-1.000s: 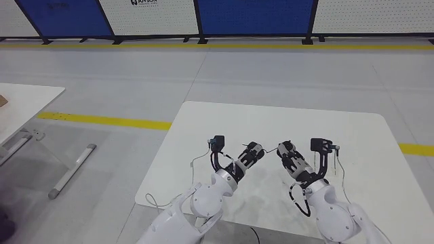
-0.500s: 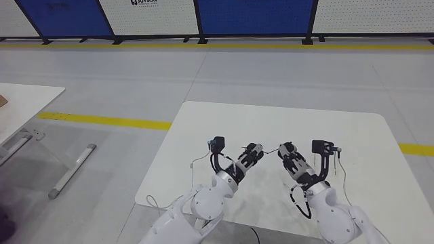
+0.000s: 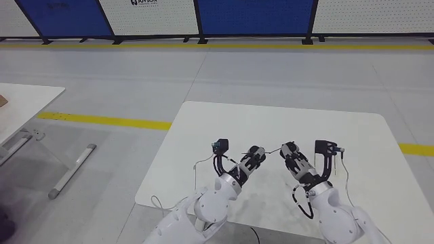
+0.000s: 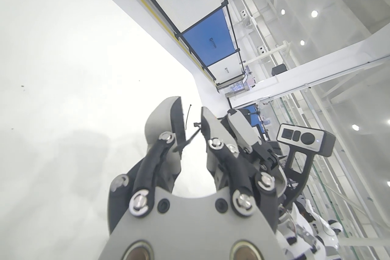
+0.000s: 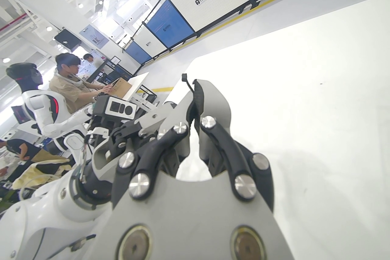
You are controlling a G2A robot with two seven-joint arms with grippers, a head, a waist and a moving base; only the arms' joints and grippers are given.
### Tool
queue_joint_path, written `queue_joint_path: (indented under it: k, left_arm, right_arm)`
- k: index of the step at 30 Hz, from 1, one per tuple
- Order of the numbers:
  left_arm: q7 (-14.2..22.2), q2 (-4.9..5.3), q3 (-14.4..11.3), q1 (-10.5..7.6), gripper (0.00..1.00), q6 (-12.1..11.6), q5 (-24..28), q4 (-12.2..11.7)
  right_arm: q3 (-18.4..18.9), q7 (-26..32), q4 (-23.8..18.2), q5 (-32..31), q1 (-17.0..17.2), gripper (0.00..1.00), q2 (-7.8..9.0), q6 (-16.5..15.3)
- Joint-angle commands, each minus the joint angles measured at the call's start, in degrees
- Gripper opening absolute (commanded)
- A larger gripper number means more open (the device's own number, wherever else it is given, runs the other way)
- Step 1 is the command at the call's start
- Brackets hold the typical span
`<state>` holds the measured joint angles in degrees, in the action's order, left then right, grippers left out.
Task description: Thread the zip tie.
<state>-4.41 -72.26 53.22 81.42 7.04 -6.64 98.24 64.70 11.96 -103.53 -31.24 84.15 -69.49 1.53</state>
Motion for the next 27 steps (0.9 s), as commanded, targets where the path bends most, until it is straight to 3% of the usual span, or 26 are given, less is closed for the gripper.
queue_joint_path:
  k: [1,16,19,20,21,23,27]
  left_arm:
    - [0.22,-0.09,-0.32,0.0,0.0,0.19,-0.38,-0.1]
    - [0.19,-0.54,0.13,-0.13,0.0,0.15,-0.39,0.41]
    - [0.39,-0.58,0.35,-0.01,0.34,0.06,-0.26,0.44]
    - [0.48,-0.6,0.41,0.01,0.5,0.01,-0.25,0.46]
    - [0.57,-0.61,0.46,0.02,0.9,-0.08,-0.24,0.47]
    - [0.7,-0.63,0.61,0.15,1.0,-0.33,-0.17,0.63]
    - [0.92,-0.63,0.76,0.39,1.0,-0.89,-0.8,0.89]
  right_arm:
    - [0.13,-0.07,-0.02,-0.01,0.0,0.0,-0.04,-0.1]
    - [0.41,0.48,-0.03,-0.65,-0.01,0.0,-0.36,-0.36]
    - [0.41,0.61,-0.08,-0.82,-0.02,0.0,-0.43,-0.22]
    - [0.41,0.67,-0.08,-0.88,-0.03,0.0,-0.45,-0.16]
    - [0.39,0.74,-0.04,-0.94,-0.04,0.0,-0.47,-0.09]
    - [0.38,0.84,0.03,-1.0,-0.08,0.0,-0.53,0.01]
    - [0.42,0.83,0.12,-0.99,-0.08,0.0,-0.64,0.1]
